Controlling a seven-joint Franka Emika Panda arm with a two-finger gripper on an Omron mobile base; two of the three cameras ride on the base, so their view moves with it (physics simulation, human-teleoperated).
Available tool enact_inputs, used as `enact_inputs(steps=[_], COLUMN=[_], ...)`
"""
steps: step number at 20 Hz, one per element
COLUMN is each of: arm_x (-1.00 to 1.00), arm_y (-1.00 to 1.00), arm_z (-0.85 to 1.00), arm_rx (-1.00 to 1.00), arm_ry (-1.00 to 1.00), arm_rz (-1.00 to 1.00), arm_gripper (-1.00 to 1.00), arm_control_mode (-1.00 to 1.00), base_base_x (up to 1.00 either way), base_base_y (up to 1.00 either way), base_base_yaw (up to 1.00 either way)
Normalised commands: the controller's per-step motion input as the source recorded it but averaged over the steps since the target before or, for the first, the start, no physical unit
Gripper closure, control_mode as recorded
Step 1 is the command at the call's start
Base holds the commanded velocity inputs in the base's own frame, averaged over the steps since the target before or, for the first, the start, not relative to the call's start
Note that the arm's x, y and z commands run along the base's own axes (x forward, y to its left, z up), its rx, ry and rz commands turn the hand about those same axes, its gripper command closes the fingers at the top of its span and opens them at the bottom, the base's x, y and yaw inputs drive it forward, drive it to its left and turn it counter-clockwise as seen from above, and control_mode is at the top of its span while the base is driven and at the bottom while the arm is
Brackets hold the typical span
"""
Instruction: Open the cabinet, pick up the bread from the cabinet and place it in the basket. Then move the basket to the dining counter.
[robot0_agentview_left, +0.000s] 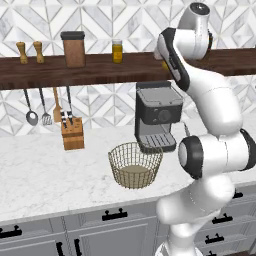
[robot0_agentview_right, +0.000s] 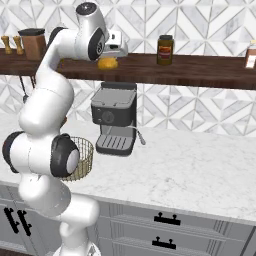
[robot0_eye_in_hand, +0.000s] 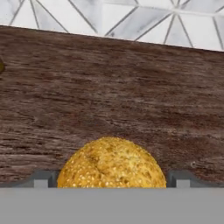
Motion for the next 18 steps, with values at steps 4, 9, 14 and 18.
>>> enact_inputs(steps=[4, 9, 14, 18], arm_x=[-1.0, -1.0, -1.0, -0.78], arm_y=[0.35, 0.61, 0.53, 0.3], arm_z=[0.0, -0.17, -0.64, -1.0], arm_rx=[0.0, -0.04, -0.07, -0.21], arm_ry=[0.0, 0.02, 0.08, 0.12], arm_rz=[0.17, 0.14, 0.13, 0.06], arm_gripper=[1.0, 1.0, 1.0, 1.0], arm_control_mode=[-1.0, -1.0, -1.0, -1.0], base_base_x=[0.0, 0.0, 0.0, 0.0], base_base_y=[0.0, 0.0, 0.0, 0.0], base_base_yaw=[0.0, 0.0, 0.0, 0.0])
